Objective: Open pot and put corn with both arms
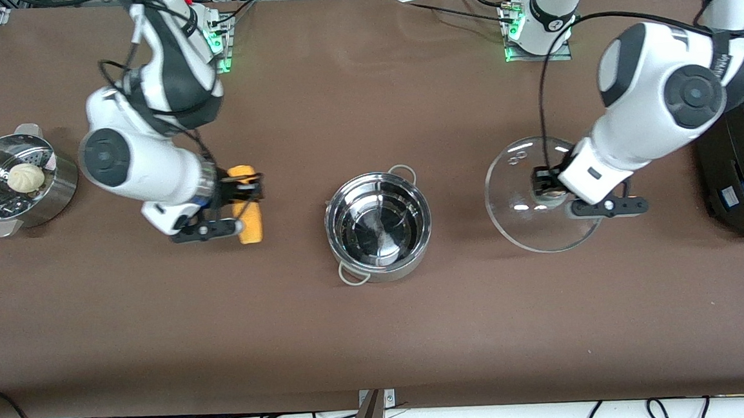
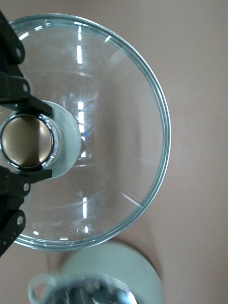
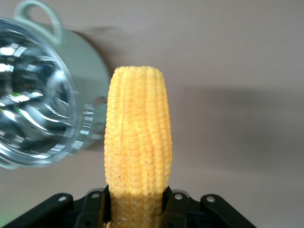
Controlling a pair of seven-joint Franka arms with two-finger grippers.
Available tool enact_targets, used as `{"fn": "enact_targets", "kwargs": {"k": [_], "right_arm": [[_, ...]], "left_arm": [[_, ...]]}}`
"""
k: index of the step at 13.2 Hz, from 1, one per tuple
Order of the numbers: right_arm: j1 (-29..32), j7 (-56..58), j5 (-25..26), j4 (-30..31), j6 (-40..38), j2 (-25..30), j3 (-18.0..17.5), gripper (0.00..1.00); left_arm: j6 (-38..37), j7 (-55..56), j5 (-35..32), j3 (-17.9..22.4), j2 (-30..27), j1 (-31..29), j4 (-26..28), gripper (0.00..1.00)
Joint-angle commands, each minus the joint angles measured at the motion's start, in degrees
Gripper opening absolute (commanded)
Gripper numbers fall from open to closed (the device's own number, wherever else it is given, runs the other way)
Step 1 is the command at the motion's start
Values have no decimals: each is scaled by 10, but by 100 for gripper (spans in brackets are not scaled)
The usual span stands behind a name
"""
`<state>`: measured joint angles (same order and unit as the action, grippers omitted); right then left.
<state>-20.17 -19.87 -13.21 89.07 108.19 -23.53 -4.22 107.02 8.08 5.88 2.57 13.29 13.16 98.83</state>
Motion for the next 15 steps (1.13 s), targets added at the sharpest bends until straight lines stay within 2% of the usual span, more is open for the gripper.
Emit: {"fn": "enact_targets", "kwargs": {"k": [1, 4, 7, 9, 10, 11, 14, 15], "right_arm": [[-50, -133, -23, -92, 31, -77, 4, 0], [-109, -225, -24, -109, 151, -133, 4, 0], [-143, -252, -24, -111, 259, -190, 4, 0], [-156, -271, -24, -110, 291, -210, 4, 0], [-161, -273, -22, -110, 292, -216, 4, 68], [-168, -275, -16, -110, 294, -218, 5, 100], [-168, -271, -13, -110, 290, -211, 10, 100], [-168, -269, -10, -108, 285, -204, 10, 100]], "left_arm": [[52, -101, 7, 30, -40, -14, 89, 0], [171, -207, 11, 64, -36, -34, 182, 0], [295, -246, 13, 67, -7, -38, 263, 0], [377, -246, 14, 67, 23, -37, 306, 0], [383, -246, 17, 67, 26, -36, 313, 0], [384, -246, 17, 67, 28, -36, 314, 0], [384, -244, 17, 67, 61, -30, 313, 1], [383, -245, 17, 67, 65, -30, 313, 19]]}}
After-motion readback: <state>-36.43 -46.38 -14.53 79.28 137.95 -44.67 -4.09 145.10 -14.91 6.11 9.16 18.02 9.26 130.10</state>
